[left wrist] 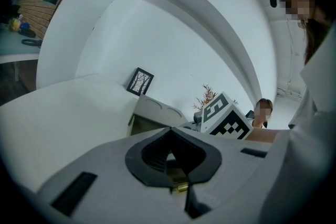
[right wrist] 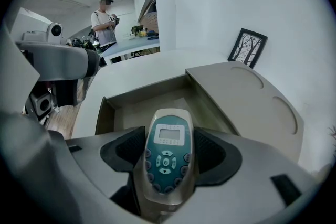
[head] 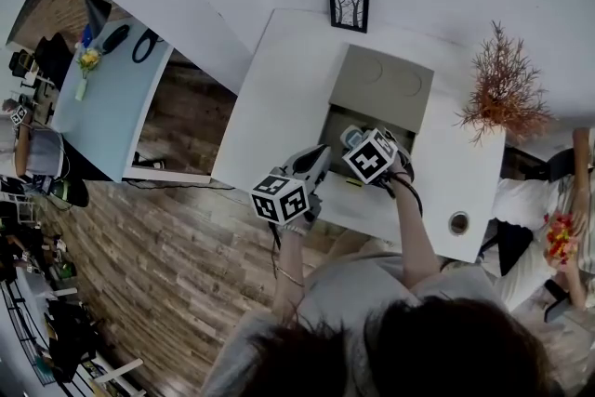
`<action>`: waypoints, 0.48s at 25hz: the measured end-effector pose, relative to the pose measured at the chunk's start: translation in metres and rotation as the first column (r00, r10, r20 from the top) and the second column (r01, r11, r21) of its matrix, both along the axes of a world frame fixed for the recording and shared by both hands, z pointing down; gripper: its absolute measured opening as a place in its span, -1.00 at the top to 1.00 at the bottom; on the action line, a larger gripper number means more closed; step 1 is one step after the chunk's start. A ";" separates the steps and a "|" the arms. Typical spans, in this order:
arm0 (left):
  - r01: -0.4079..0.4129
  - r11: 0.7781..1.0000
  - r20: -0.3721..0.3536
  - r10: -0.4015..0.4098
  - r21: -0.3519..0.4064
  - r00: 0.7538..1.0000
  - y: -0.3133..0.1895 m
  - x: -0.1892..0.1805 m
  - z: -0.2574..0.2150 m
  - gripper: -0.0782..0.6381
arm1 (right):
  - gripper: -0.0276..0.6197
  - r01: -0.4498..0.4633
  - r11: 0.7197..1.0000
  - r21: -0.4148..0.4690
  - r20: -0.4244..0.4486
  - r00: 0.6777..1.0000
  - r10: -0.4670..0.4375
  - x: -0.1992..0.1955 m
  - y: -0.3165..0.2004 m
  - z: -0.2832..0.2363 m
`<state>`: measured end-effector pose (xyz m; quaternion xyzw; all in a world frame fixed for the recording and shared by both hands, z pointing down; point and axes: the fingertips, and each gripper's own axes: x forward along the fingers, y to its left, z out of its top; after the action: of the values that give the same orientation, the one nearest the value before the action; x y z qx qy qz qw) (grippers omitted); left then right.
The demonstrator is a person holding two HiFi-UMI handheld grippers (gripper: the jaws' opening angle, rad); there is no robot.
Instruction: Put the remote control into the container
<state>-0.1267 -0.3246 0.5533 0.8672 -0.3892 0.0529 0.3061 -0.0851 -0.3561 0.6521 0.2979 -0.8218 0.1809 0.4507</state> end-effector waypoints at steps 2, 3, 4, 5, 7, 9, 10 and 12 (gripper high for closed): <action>-0.001 1.000 0.000 0.001 0.000 1.000 0.000 0.000 0.000 0.77 | 0.03 -0.010 1.000 0.001 0.006 1.000 0.010 0.000 0.000 0.000; -0.001 1.000 0.000 0.001 -0.001 1.000 0.001 0.000 -0.001 0.77 | 0.03 -0.014 1.000 0.000 0.009 1.000 0.013 0.000 0.001 0.001; -0.002 1.000 -0.001 0.002 -0.001 1.000 0.001 0.000 -0.001 0.77 | 0.03 -0.017 1.000 0.000 0.012 1.000 0.017 0.000 0.001 0.001; -0.002 1.000 -0.001 0.002 -0.001 1.000 0.001 0.001 -0.001 0.77 | 0.04 -0.020 1.000 0.001 0.016 1.000 0.020 0.000 0.001 0.001; -0.002 1.000 -0.002 0.002 0.000 1.000 0.000 0.001 -0.002 0.77 | 0.03 -0.028 1.000 0.003 0.023 0.999 0.028 0.000 0.001 0.001; -0.002 1.000 -0.004 0.002 0.001 1.000 0.000 0.001 -0.003 0.77 | 0.03 -0.038 0.999 0.007 0.027 0.999 0.037 0.000 0.001 0.001; -0.002 1.000 -0.006 0.002 0.002 1.000 0.000 0.001 -0.003 0.77 | 0.03 -0.043 0.999 0.009 0.030 0.999 0.043 0.001 0.001 0.001; -0.004 1.000 -0.007 0.004 0.004 1.000 0.001 0.003 -0.004 0.77 | 0.00 -0.062 0.998 0.011 0.040 0.997 0.062 0.003 0.001 0.000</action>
<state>-0.1241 -0.3236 0.5494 0.8687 -0.3865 0.0495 0.3057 -0.0826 -0.3551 0.6521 0.3223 -0.8220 0.1958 0.4266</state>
